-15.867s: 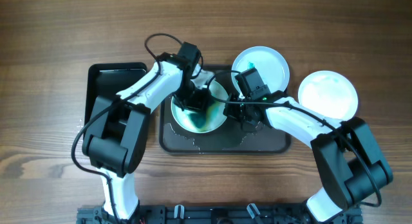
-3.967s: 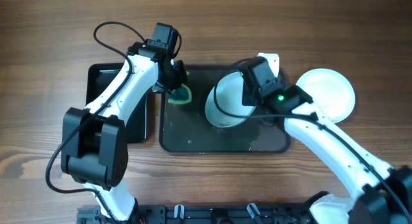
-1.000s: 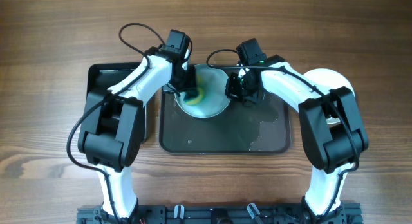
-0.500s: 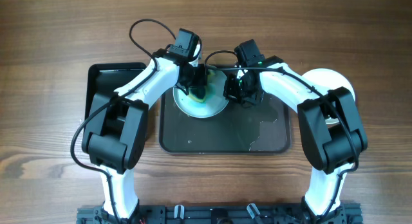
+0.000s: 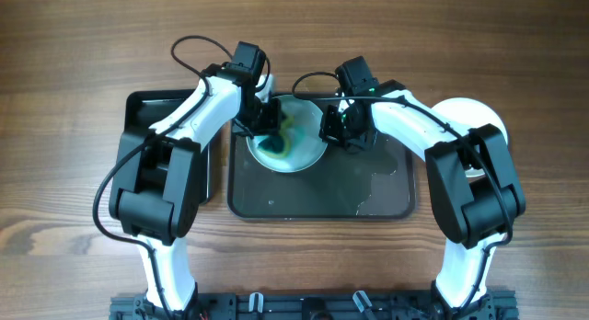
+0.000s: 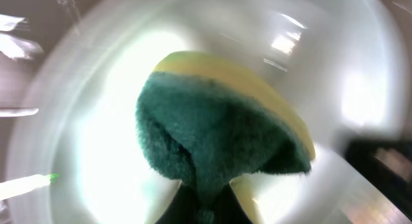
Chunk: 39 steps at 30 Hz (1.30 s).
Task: Clean dirty plates on tray and stack at the side
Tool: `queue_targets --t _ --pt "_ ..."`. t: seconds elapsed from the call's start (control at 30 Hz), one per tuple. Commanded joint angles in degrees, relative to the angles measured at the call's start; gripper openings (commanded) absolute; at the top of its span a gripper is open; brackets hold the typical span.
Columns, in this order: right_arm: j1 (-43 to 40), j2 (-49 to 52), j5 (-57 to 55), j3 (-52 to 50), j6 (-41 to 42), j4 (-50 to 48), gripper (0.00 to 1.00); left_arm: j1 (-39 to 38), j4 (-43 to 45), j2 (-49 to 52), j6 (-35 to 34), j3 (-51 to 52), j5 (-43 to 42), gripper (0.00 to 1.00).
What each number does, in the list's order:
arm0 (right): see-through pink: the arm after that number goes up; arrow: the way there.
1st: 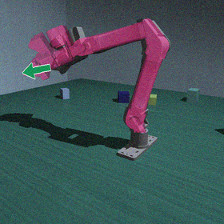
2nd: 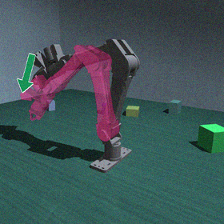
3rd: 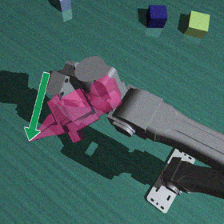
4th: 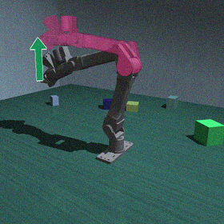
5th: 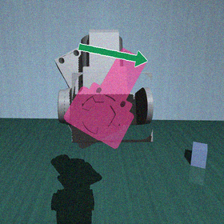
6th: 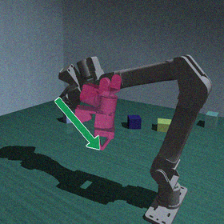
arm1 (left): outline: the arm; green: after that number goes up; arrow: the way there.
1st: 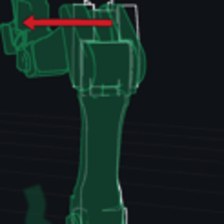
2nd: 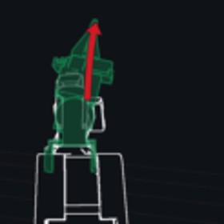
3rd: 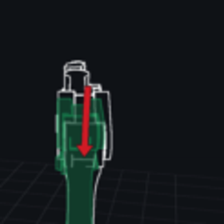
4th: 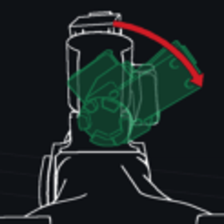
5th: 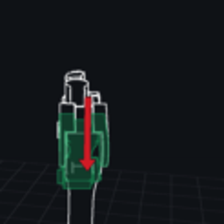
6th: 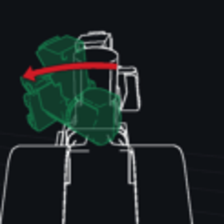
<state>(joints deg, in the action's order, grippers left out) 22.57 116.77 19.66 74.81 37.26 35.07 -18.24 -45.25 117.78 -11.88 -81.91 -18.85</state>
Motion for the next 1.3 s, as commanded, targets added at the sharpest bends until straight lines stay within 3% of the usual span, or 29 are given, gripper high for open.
queue_targets --t 0.0,0.17,0.27,0.4,0.47,0.9,1.07,1.2,1.27 --pt "-0.4 1.9 -3.3 -1.8 0.2 0.7 0.04 -0.3 -0.4 1.0 11.7 1.1 -21.9 0.04" --pt "-0.4 1.9 -3.3 -1.8 0.2 0.7 0.04 1.6 0.5 1.0 11.4 1.1 -14.4 0.04" --pt "-0.4 1.9 -3.3 -1.8 0.2 0.7 0.04 2.0 0.5 1.0 9.8 1.1 -1.6 0.04" --pt "-0.4 1.9 -3.3 -1.8 0.2 0.7 0.04 1.9 0.6 1.0 0.7 1.1 18.4 0.04" --pt "-0.4 1.9 -3.3 -1.8 0.2 0.7 0.04 2.0 1.2 1.0 0.7 1.1 22.5 0.04" --pt "-0.4 1.9 -3.2 -1.8 0.0 0.7 0.04 2.0 0.7 -7.5 -2.8 -5.9 16.9 0.04" --pt "-0.4 -0.6 -1.8 -1.7 -5.4 1.1 0.04 2.0 -3.5 -12.2 -2.8 -5.9 17.0 0.04" --pt "-0.1 -7.8 -9.2 -1.7 -9.4 4.6 0.04 2.0 -5.7 -12.2 -2.8 -5.5 17.0 0.04" --pt "0.9 -13.1 -19.3 -1.7 -10.8 7.9 0.04 2.0 -6.5 -12.1 -2.8 -5.3 17.0 0.04"
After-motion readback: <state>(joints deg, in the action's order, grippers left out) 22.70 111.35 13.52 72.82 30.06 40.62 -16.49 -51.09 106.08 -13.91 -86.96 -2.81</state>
